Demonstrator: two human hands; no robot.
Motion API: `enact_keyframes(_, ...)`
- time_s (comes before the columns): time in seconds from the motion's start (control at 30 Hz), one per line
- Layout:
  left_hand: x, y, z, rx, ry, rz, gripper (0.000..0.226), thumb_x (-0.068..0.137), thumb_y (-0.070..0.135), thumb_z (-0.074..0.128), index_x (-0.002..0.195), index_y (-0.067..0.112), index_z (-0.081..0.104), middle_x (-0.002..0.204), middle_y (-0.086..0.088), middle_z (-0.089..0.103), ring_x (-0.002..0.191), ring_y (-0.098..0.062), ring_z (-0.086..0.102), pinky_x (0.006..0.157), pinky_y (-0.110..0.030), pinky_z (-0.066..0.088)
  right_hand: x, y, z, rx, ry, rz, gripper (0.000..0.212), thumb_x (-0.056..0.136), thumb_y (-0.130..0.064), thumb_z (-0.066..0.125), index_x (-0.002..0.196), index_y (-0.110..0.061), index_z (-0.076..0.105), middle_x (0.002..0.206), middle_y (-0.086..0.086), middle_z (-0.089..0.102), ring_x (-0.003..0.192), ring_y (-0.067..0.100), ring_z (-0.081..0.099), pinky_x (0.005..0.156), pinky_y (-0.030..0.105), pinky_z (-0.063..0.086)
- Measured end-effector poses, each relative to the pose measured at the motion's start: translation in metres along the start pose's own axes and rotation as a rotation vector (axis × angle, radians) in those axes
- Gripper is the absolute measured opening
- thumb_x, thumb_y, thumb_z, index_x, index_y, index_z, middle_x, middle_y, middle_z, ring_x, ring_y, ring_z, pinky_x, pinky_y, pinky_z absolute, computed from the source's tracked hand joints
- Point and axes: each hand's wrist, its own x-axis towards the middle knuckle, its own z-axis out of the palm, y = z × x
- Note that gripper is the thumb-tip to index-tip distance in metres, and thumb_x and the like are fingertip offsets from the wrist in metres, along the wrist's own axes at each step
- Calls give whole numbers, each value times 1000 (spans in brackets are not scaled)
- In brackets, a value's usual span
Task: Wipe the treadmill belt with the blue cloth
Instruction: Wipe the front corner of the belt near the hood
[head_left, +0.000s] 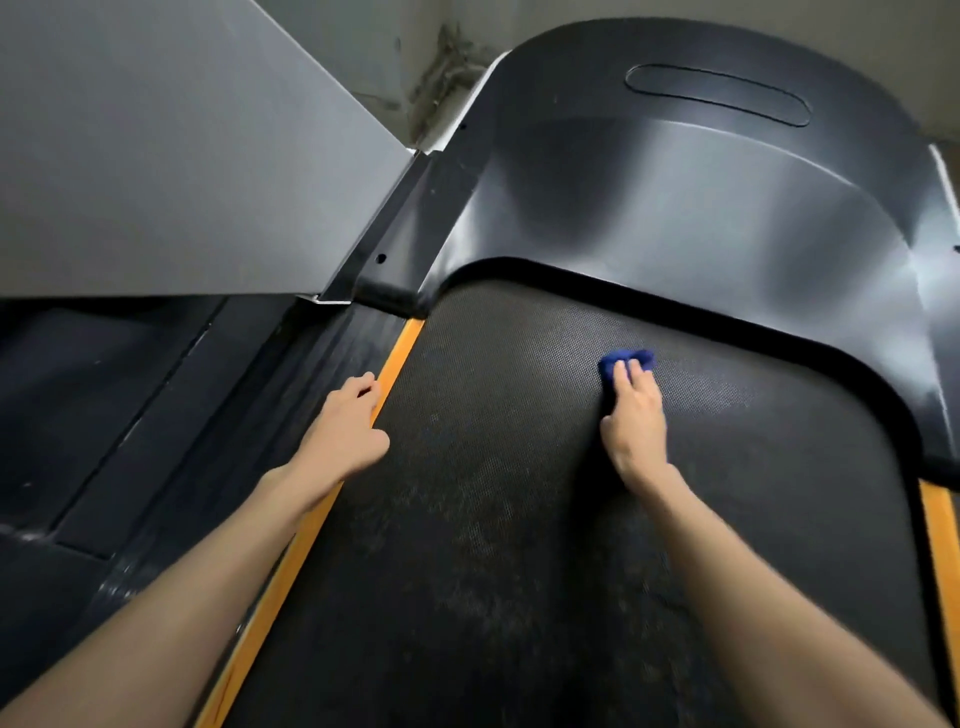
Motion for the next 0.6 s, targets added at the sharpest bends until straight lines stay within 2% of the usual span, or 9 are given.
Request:
enact_keyframes(0.07,-1,3,1,-1,10,-20,72,83,1,48,148,13,19,155,5,12,139,-19,19,99,-32,37,-48,-44,25,76,-15,-169,65,59,6,41,123,3,56,130,22,52,122,42,46,109,43,32)
enact_keyframes(0.13,-2,5,2,11,21,-24,72,83,0,48,148,13,20,156,5,12,138,-20,21,99,-33,38,-107,-75,46,79,-124,-534,75,49,7,57,123,-2,59,130,17,55,121,38,51,103,49,36)
enact_keyframes(0.2,-5,3,3,23,25,-15,72,83,-3,47,148,14,19,156,5,10,139,-21,22,102,-34,36,-117,-70,39,6,-201,-800,77,49,2,58,126,-8,59,132,11,56,121,32,53,103,44,39)
enact_keyframes(0.27,-7,1,2,19,17,-5,74,84,-5,46,149,16,17,157,5,7,140,-22,20,104,-34,34,-81,-37,31,-51,-78,-716,69,58,-4,40,125,-8,59,130,12,57,119,33,54,107,35,32)
enact_keyframes(0.37,-10,2,-2,-24,-9,9,75,85,-8,44,149,16,13,157,5,3,142,-23,17,106,-33,31,-39,-17,14,29,38,-160,68,61,7,40,128,4,52,134,23,49,124,43,44,108,40,27)
enact_keyframes(0.4,-10,2,-2,-30,-10,13,75,85,-8,44,149,15,12,157,5,2,142,-22,17,106,-33,31,-43,-27,15,53,19,-77,68,61,10,43,128,5,50,135,23,47,126,43,41,109,42,27)
enact_keyframes(0.43,-11,3,-2,-35,-9,17,76,84,-9,44,149,15,12,157,4,1,142,-22,17,106,-34,31,-56,-37,19,67,-2,-122,68,59,11,44,126,3,52,132,21,49,124,42,43,109,42,30)
enact_keyframes(0.53,-11,0,1,-42,-7,22,77,82,-12,42,148,15,14,157,5,-2,143,-21,14,107,-35,30,-104,-40,29,1,-153,-650,77,49,5,46,124,-7,59,129,10,56,121,32,50,105,40,39)
enact_keyframes(0.6,-10,-4,1,-38,-25,19,79,82,-14,40,149,17,13,157,6,-2,144,-20,10,108,-36,28,-83,-18,22,-51,-122,-779,77,51,3,45,125,-10,60,130,7,57,121,29,52,103,42,41)
